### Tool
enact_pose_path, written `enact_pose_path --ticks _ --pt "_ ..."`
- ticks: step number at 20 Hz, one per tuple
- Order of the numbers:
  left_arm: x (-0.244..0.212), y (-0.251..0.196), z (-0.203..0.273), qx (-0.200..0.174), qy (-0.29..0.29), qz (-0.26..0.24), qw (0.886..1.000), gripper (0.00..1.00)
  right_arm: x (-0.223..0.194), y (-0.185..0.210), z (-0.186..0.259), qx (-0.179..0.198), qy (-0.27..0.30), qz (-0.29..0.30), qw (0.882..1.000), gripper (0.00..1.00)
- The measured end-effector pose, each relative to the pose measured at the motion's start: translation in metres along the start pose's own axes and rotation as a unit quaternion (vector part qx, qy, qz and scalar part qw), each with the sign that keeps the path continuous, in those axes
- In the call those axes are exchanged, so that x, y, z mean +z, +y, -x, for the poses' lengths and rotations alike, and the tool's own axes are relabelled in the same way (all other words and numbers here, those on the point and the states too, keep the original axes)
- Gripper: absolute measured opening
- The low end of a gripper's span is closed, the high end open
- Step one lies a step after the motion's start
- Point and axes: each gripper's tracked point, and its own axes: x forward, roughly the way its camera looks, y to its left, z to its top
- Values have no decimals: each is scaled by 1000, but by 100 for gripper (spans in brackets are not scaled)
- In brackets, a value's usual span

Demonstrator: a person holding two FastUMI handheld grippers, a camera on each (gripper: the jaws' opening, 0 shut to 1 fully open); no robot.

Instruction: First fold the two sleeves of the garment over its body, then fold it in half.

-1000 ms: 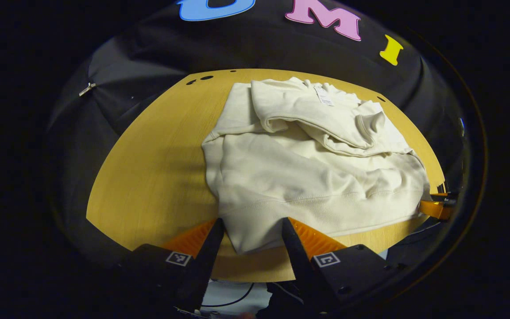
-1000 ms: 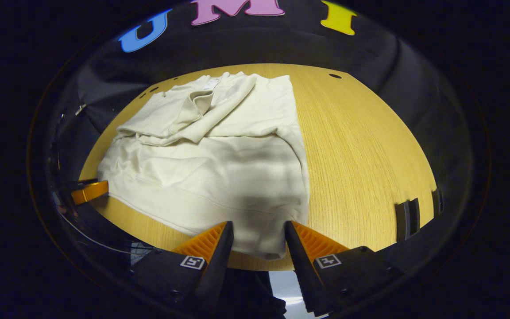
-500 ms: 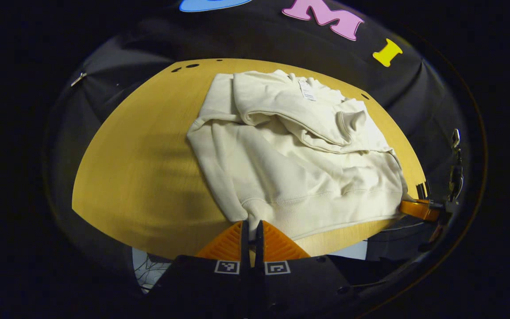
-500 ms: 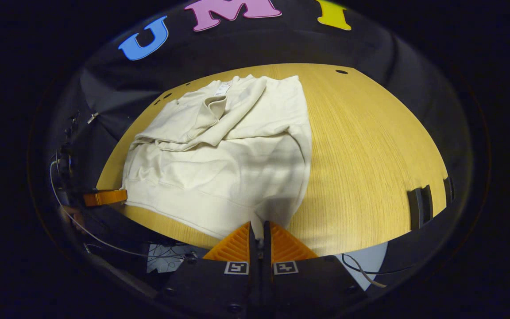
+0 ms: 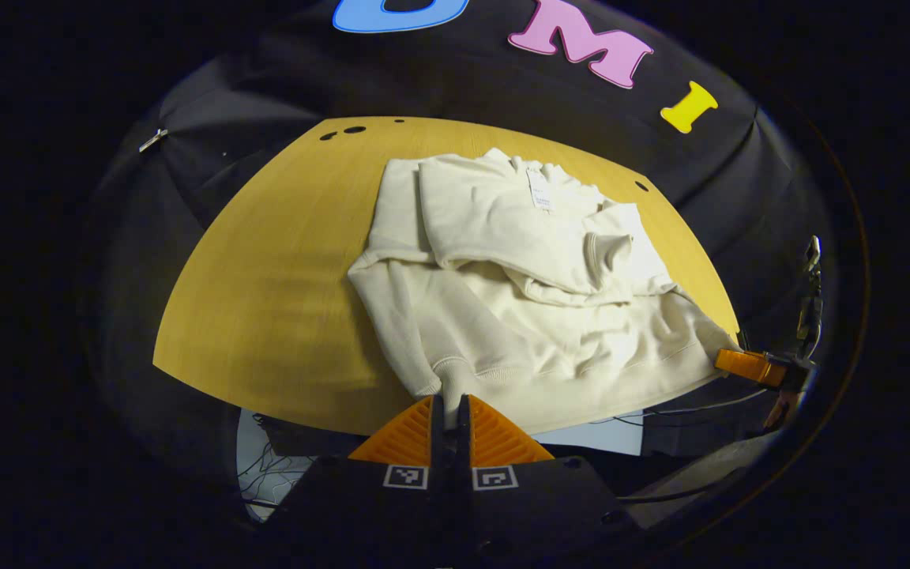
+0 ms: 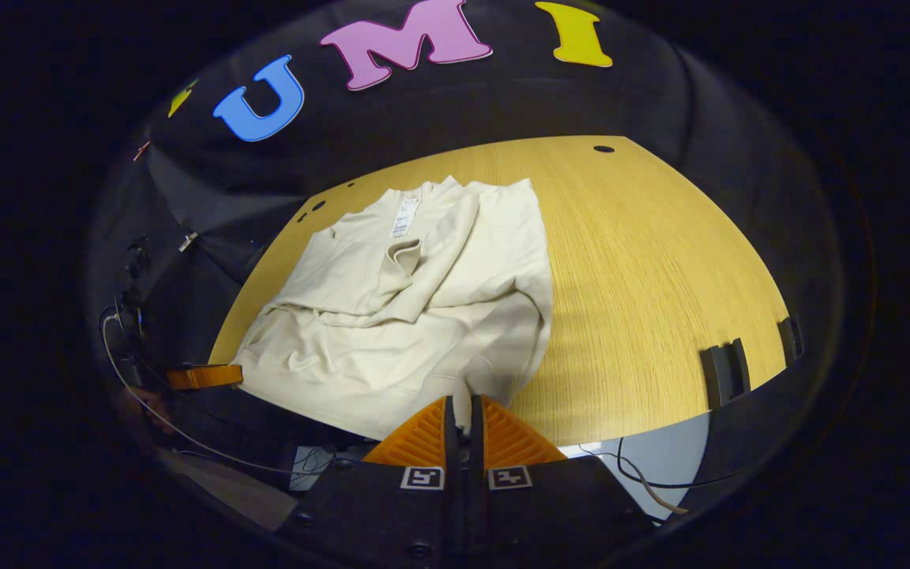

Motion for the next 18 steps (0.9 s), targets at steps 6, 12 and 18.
enact_pose_path --ticks 6,12,18 --pt "77 -3 10 4 -68 8 998 6 81 11 -9 14 -69 -16 997 5" --pt "132 -3 -24 14 -93 2 996 6 146 18 -47 26 -102 -17 994 5" --pt "172 5 -65 24 -94 16 995 6 183 7 -97 21 -103 -33 994 5"
